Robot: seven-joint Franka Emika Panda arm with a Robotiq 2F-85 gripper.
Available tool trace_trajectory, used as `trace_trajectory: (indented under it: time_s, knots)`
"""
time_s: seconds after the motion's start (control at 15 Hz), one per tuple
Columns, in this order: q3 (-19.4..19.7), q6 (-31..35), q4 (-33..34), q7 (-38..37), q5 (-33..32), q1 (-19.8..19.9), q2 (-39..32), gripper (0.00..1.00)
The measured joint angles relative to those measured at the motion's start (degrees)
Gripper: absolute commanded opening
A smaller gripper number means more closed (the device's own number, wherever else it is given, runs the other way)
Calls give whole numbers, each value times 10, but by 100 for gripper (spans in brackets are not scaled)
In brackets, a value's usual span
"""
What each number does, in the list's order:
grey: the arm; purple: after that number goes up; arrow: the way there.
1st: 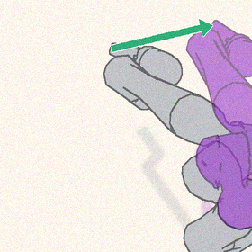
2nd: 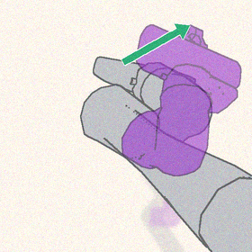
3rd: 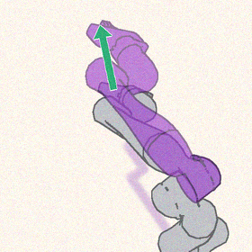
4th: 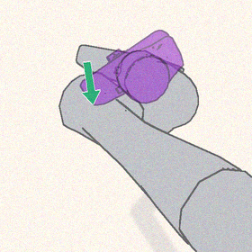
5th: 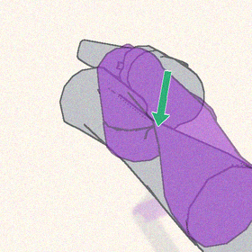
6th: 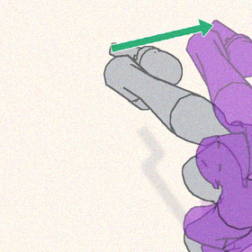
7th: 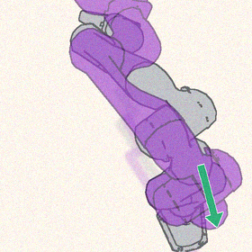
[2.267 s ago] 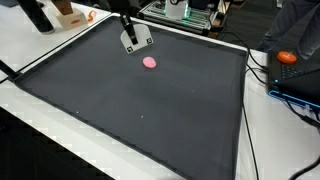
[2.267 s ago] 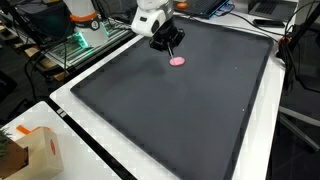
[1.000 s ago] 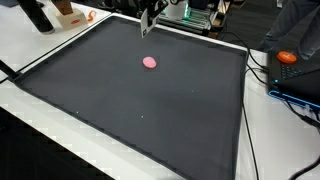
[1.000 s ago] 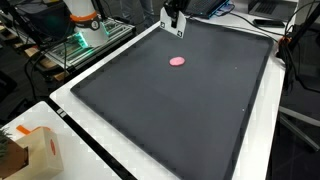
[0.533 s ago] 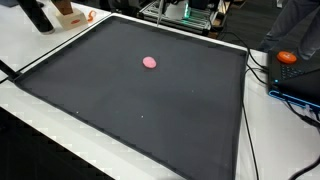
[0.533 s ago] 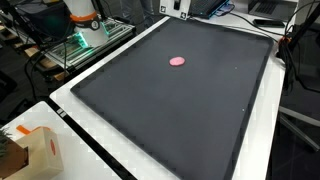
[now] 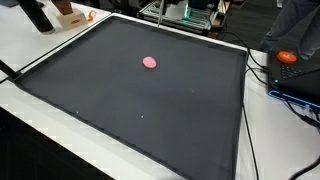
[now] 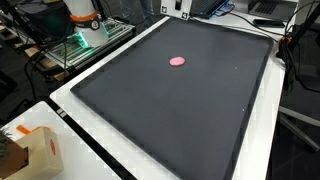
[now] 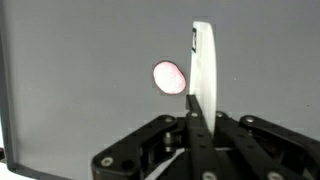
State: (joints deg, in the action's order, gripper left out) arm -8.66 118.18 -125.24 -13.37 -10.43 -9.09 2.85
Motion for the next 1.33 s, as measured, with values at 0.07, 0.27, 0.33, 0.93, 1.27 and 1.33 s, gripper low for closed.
trace_trajectory:
  time_s: [0.07, 0.27, 0.33, 0.93, 1.27, 1.33]
  knots:
    - [0, 18, -1, 4, 1, 1, -9, 1]
    - [4, 90, -8, 18, 1, 4, -45, 1]
    - [6, 114, -11, 22, 1, 6, -58, 1]
    - [27, 244, -21, 63, 14, 24, -156, 1]
    - [33, 296, -37, 75, 21, 28, -182, 1]
    - [34, 309, -43, 75, 20, 28, -185, 1]
